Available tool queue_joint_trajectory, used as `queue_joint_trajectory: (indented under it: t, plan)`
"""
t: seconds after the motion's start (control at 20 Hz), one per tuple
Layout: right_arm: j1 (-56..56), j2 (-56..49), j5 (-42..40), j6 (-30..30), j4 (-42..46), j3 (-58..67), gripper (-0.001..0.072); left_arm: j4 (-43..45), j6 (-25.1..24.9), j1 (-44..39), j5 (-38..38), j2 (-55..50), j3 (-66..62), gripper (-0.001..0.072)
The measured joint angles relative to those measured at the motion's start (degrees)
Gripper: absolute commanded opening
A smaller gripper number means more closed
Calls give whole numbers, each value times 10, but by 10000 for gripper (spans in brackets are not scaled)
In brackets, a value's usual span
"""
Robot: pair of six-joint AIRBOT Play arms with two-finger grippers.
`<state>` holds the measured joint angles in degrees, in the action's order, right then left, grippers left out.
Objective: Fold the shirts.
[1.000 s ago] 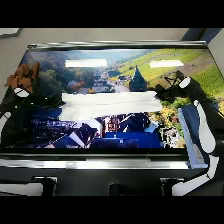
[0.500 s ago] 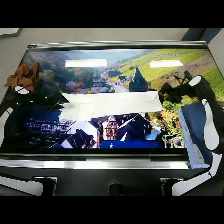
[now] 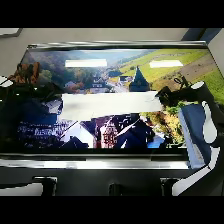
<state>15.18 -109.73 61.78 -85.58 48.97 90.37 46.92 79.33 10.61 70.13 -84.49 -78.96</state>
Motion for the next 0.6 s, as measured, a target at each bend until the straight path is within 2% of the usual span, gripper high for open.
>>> queue_joint_trajectory:
  t: [0.05, 0.1, 0.15, 0.2, 0.25, 0.45, 0.5, 0.6]
  plan:
    - [-4, -6, -2, 0, -14, 0, 577, -2, 0, -4, 1, 10, 0, 610]
    - [-9, -10, -3, -1, -14, 1, 526, -3, 0, -9, 1, 19, 0, 610]
    - [-14, -15, -3, -5, -18, 1, 388, -3, 0, -14, 2, 24, 0, 609]
    - [-19, -18, -3, -5, -16, 0, 125, -4, 0, -19, 2, 28, -1, 609]
    - [-24, -21, -1, -5, -15, -2, 46, -4, 0, -25, 2, 30, -1, 607]
    - [-33, -1, 10, 18, -16, -2, 45, -4, 0, -65, -12, 22, 0, 599]
    - [-33, 15, 18, 31, -24, -1, 45, -4, 0, -80, -20, 15, 0, 501]
    - [-35, 53, 45, 47, -30, -1, 45, -4, 0, -119, -39, -5, 0, 46]
